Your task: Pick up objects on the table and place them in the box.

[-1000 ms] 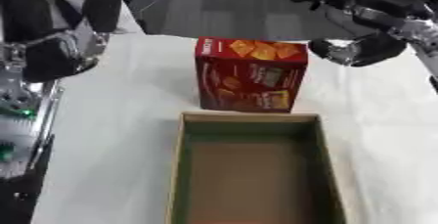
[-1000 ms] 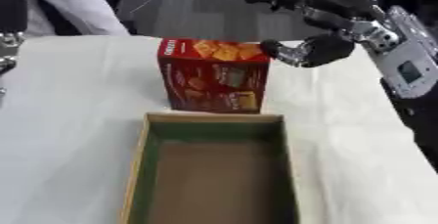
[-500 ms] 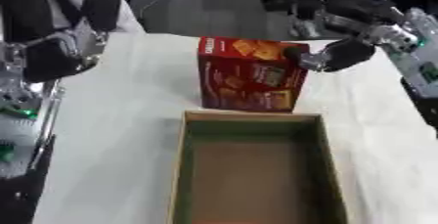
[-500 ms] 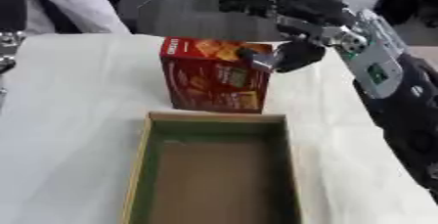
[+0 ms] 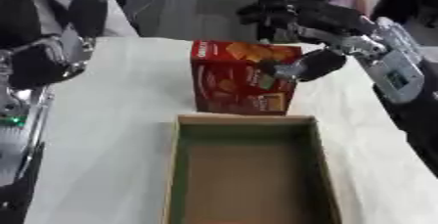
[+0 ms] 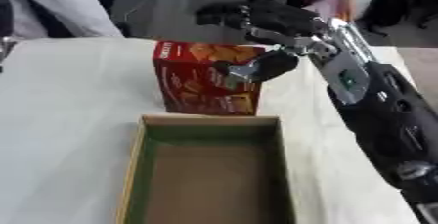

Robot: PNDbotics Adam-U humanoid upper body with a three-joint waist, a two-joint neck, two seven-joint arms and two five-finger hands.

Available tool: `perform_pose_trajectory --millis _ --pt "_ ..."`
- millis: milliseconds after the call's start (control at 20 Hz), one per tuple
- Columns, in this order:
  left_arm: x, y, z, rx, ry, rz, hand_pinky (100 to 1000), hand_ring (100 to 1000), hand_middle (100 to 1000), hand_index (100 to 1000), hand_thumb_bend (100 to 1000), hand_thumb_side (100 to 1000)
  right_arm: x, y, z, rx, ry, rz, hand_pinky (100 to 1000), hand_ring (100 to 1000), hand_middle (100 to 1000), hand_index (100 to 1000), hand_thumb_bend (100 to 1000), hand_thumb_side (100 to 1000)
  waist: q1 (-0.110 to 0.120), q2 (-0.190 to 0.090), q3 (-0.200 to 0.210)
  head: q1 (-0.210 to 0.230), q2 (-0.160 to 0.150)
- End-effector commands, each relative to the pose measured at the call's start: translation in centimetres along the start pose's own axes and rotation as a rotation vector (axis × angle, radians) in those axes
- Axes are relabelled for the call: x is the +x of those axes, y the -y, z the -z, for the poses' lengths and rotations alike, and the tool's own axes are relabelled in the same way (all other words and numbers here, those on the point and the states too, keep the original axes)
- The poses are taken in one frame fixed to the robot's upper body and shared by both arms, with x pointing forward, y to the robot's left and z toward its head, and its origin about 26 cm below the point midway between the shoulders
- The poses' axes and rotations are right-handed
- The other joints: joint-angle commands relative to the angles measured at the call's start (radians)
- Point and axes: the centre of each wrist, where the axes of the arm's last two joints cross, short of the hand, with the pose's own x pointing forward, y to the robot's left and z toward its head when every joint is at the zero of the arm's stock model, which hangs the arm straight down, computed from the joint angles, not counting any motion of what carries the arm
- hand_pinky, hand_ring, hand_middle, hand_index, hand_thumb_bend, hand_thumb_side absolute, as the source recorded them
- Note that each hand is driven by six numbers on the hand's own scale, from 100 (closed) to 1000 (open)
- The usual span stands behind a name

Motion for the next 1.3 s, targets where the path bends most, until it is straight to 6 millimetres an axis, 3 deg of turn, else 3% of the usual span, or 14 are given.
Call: perform_pose_trajectory --millis 50,550,1300 --pt "0.3 -0.3 0.7 0.013 0.027 0.0 792 808 855 869 381 535 0.0 1.7 0.4 0.107 0.11 -0.104 777 935 978 1000 273 781 0.002 -0.016 0.002 -0.014 -0.02" --pt "0.4 -0.2 0.9 0.009 0.036 -0.008 793 807 855 868 380 534 -0.5 0.5 0.4 0.191 0.095 -0.129 778 931 983 1000 314 726 -0.001 -0.005 0.017 0.003 -0.017" --pt "0.4 -0.3 0.9 0.007 0.035 -0.006 794 803 855 868 380 535 -2.5 -1.0 -1.8 0.274 -0.021 -0.156 748 901 962 1000 308 694 -0.002 0.002 0.017 0.05 -0.001"
